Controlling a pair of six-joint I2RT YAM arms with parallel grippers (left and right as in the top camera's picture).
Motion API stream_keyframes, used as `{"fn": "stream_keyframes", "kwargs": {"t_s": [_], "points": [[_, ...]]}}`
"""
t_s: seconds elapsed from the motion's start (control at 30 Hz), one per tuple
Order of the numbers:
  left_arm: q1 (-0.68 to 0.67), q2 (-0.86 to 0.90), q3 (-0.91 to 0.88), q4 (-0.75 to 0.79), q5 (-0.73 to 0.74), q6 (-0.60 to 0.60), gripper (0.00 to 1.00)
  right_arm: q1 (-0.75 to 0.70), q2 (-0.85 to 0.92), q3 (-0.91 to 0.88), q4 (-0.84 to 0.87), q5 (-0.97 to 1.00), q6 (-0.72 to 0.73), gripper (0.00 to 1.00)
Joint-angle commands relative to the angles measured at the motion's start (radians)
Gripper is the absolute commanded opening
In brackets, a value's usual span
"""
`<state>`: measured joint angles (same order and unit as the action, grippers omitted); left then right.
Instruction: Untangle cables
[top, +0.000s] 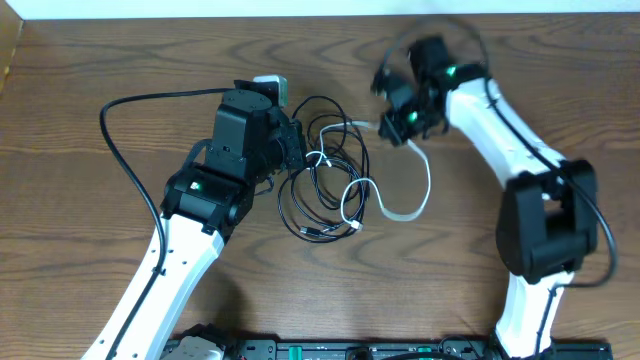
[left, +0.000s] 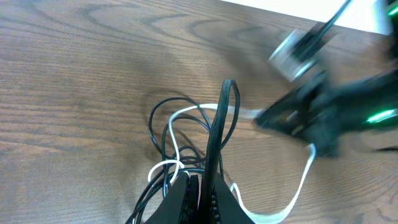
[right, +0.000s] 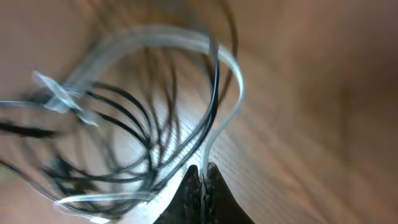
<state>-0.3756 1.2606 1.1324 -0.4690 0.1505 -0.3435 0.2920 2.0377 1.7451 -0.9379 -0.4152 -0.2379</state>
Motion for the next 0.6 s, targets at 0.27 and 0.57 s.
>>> {"fn": "stream_keyframes", "kwargs": {"t_s": [0.27, 0.57], "points": [[0.002, 0.092, -0.08, 0.015, -0.078, -0.009, 0.08, -0.208, -0.337, 0.501, -0.249, 0.259, 0.221, 0.01], [0.075, 0.196, -0.081, 0.09, -0.232, -0.009, 0.08, -0.525, -0.452, 0.514, -0.338, 0.182, 0.233, 0.01]]}}
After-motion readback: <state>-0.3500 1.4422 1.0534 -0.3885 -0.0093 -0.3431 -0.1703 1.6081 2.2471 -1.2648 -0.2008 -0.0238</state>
